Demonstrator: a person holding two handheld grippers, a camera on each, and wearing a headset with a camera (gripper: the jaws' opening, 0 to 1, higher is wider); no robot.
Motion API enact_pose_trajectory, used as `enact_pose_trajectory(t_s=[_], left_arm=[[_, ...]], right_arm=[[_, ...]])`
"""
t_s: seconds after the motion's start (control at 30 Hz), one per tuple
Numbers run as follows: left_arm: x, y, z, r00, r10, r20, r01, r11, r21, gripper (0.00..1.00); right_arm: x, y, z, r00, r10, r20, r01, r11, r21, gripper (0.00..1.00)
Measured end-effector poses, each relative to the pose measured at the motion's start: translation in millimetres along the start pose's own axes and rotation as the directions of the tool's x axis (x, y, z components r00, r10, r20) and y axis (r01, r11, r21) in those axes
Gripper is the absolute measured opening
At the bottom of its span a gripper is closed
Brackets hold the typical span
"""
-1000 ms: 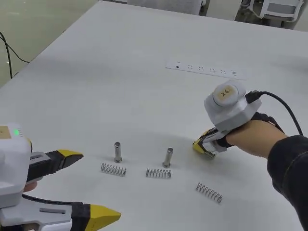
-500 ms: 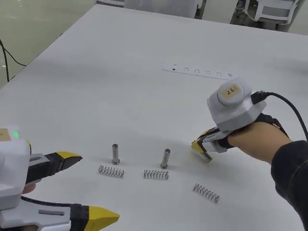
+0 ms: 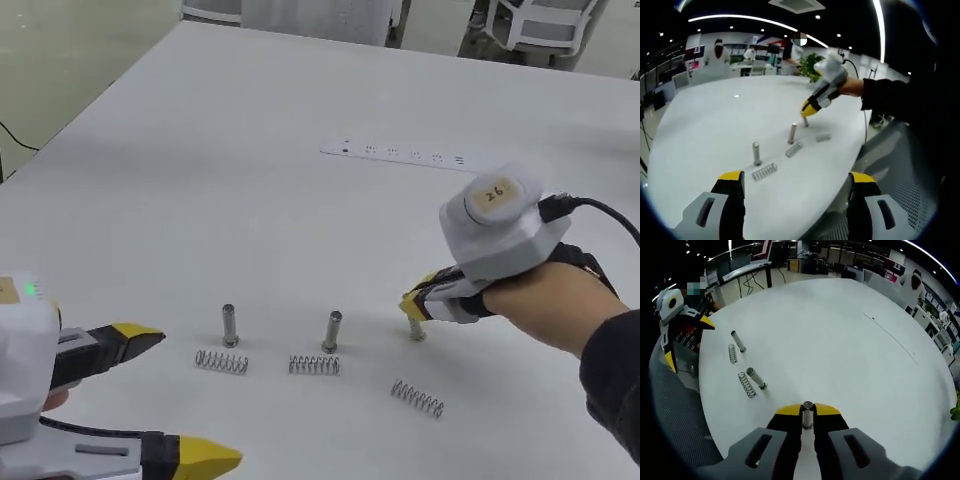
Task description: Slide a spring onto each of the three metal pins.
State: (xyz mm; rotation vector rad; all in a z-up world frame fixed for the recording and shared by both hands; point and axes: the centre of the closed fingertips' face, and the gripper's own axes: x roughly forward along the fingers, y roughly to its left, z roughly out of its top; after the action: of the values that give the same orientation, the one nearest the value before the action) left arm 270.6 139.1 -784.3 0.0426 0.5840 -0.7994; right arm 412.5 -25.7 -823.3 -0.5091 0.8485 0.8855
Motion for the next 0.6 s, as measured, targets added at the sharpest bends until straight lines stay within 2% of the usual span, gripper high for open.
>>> enact_pose_trajectory(t_s=[0.6], left_arm=[[0.8, -2.7, 0.0, 1.0, -0.006, -0.005, 0.006, 1.0, 0.01, 0.81]], right_arm=[[-9.0, 13.1, -6.6, 0.9995, 0.01, 0.029, -0.011, 0.999, 0.031, 0.05]])
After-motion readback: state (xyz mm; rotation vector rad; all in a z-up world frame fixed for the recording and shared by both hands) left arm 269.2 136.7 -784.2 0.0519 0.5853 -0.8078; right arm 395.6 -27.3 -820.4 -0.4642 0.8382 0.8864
